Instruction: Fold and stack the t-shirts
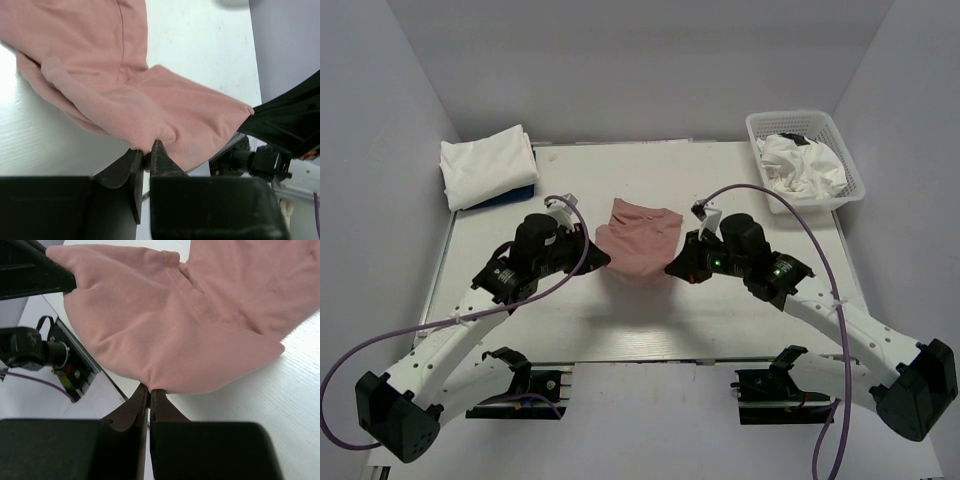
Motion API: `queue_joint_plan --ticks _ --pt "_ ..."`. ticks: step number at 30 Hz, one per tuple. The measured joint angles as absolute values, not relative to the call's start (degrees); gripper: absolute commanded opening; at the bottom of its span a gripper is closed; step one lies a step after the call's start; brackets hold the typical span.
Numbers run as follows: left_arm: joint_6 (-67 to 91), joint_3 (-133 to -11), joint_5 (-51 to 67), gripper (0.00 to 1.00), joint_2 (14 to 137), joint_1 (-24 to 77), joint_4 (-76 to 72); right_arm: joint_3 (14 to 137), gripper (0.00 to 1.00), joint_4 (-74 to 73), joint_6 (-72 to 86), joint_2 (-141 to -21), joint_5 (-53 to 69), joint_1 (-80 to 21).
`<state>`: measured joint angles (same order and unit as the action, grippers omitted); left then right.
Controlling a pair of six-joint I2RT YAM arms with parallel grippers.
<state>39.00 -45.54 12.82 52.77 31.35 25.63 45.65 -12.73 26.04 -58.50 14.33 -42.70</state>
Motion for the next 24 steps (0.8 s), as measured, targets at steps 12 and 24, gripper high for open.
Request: queue_joint_plan --ticks 12,24 --pt "41.0 -63.8 -2.1 0.00 72.2 30.4 29.3 54.7 0.00 -11.0 27.8 -72.6 13.9 -34.7" --pt "37.4 -90.7 -6.1 0.00 107.3 26.7 29.6 62.8 0.19 -1.7 31.4 -96.1 20.6 -22.1"
